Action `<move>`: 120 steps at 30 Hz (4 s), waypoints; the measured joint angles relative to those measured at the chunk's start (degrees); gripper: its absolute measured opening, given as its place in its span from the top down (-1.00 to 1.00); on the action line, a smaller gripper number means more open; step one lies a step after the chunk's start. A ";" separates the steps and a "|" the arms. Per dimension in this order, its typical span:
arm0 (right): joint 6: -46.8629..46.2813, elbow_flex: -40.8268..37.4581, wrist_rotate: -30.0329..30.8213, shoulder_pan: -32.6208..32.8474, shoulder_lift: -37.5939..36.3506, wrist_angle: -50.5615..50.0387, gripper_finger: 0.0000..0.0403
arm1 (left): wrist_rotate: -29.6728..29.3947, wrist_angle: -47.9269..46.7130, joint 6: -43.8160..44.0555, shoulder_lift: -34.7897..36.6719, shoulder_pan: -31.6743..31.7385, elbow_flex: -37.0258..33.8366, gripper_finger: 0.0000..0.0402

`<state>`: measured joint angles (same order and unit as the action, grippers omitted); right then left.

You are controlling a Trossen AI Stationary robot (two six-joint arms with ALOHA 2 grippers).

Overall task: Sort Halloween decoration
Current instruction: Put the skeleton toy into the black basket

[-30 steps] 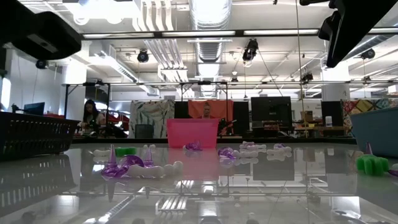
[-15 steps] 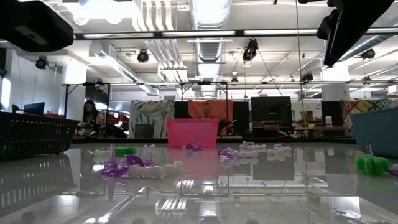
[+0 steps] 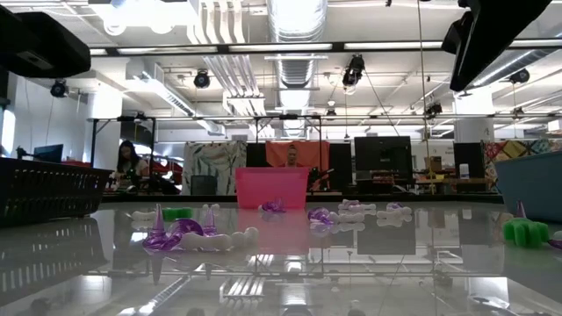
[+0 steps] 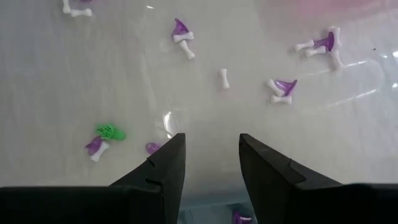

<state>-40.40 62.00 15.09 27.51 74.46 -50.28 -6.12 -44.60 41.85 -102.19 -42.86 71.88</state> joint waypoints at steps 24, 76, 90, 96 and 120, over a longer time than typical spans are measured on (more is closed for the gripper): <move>0.11 -0.17 0.03 0.00 0.02 1.37 0.30 | 0.24 3.56 5.62 -5.12 -1.67 -0.77 0.12; 0.55 -0.19 -0.01 0.00 0.02 1.77 0.30 | -1.91 -3.82 -3.88 -5.43 -0.75 5.24 0.97; 0.49 -0.20 0.01 0.00 0.02 1.77 0.30 | -2.54 -22.97 -11.00 7.63 5.12 5.24 0.97; 0.50 -0.19 0.01 0.00 0.02 1.76 0.30 | -3.88 -27.01 -17.32 10.84 8.62 1.68 0.97; 0.37 -0.20 0.05 -0.02 0.02 3.06 0.30 | -3.44 -13.05 -29.43 21.11 17.50 -22.44 0.97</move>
<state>-40.03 61.80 15.14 27.49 74.48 -47.22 -9.56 -57.65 12.43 -81.08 -25.36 49.44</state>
